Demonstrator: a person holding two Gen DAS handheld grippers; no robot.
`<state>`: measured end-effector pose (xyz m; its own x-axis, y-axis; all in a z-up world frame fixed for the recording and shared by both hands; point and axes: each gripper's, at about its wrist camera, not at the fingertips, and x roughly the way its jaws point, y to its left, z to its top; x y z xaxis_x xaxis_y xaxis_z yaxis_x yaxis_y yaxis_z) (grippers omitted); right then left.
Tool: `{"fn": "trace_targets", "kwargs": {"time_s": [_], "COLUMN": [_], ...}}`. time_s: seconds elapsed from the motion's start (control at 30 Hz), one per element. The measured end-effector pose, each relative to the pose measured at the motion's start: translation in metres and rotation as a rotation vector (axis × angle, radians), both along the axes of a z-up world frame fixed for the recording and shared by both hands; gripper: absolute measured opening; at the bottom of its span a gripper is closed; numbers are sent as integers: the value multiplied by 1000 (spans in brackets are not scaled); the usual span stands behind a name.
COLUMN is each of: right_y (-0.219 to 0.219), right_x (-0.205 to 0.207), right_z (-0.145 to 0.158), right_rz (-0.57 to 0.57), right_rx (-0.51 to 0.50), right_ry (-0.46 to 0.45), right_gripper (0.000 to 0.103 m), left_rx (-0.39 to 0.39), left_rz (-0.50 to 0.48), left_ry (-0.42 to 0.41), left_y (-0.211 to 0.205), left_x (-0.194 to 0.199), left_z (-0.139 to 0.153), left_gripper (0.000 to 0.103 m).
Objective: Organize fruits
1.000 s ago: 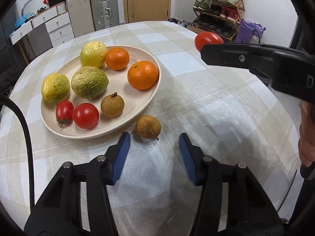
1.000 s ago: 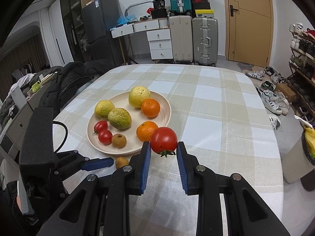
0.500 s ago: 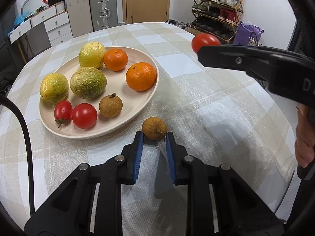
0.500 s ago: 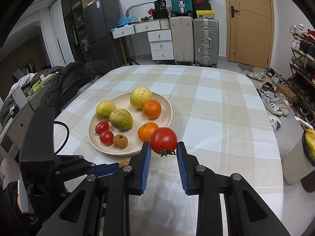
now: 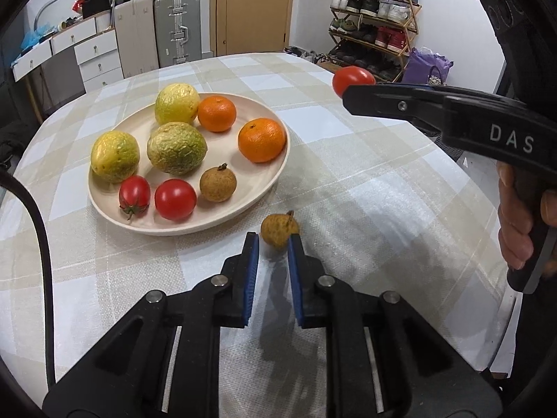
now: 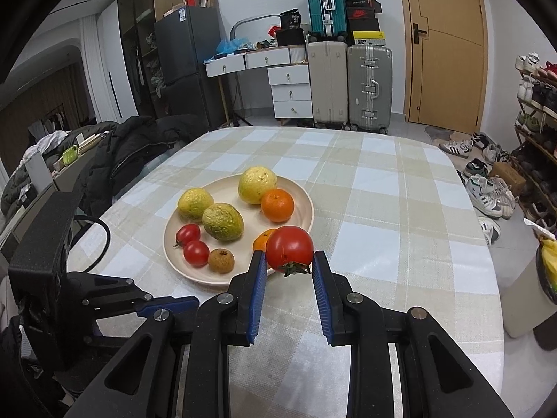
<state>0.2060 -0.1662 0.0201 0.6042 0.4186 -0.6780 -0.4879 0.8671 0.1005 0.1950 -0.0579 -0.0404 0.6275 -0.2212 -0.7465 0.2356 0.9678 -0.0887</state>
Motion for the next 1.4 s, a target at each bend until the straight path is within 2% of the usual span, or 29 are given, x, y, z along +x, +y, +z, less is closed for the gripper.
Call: {"fn": "trace_targets", "kwargs": {"time_s": [0.07, 0.17, 0.27, 0.37, 0.47, 0.53, 0.7, 0.8, 0.93, 0.97, 1.0, 1.07, 1.1, 1.23, 1.33, 1.4], "right_y": [0, 2, 3, 2, 1, -1, -3, -5, -26, -32, -38, -56, -62, -77, -84, -86], "right_x": [2, 3, 3, 2, 2, 1, 1, 5, -17, -27, -37, -57, -61, -77, -88, -89], "right_z": [-4, -8, -9, -8, -6, -4, -2, -16, -19, -17, -16, -22, -28, -57, -63, -63], "right_rz": [-1, 3, 6, 9, 3, 2, 2, 26, 32, 20, 16, 2, -14, -68, -85, -99], "right_rx": [-2, -10, -11, -11, -3, 1, 3, -23, -11, -41, -65, -51, -49, -136, -135, -142], "right_ry": [12, 23, 25, 23, 20, 14, 15, 103, 145, 127, 111, 102, 112, 154, 116, 104], "right_gripper": [27, 27, 27, 27, 27, 27, 27, 27, 28, 32, 42, 61, 61, 61, 49, 38], "left_rx": [-13, 23, 48, 55, 70, 75, 62, 59, 47, 42, 33, 24, 22, 21, 23, 15], "left_rz": [-6, -10, -21, -22, -41, -57, -62, -55, -44, -40, -36, -23, -18, -9, 5, 8], "left_ry": [16, 28, 50, 34, 34, 34, 20, 22, 14, 9, 0, -13, -14, -32, -45, -47], "left_y": [2, -3, -11, -18, -28, -32, -30, -25, -17, -15, -12, -6, -4, 4, 8, 10], "left_x": [0, 1, 5, 9, 11, 11, 6, 5, 3, 2, 1, -2, -3, -8, -11, -13], "left_z": [-2, -5, -9, -8, -8, -8, -6, -6, -2, -1, 2, 5, 6, 12, 15, 17], "left_gripper": [15, 16, 28, 36, 35, 23, 23, 23, 23, 23, 23, 23, 23, 23, 23, 23]}}
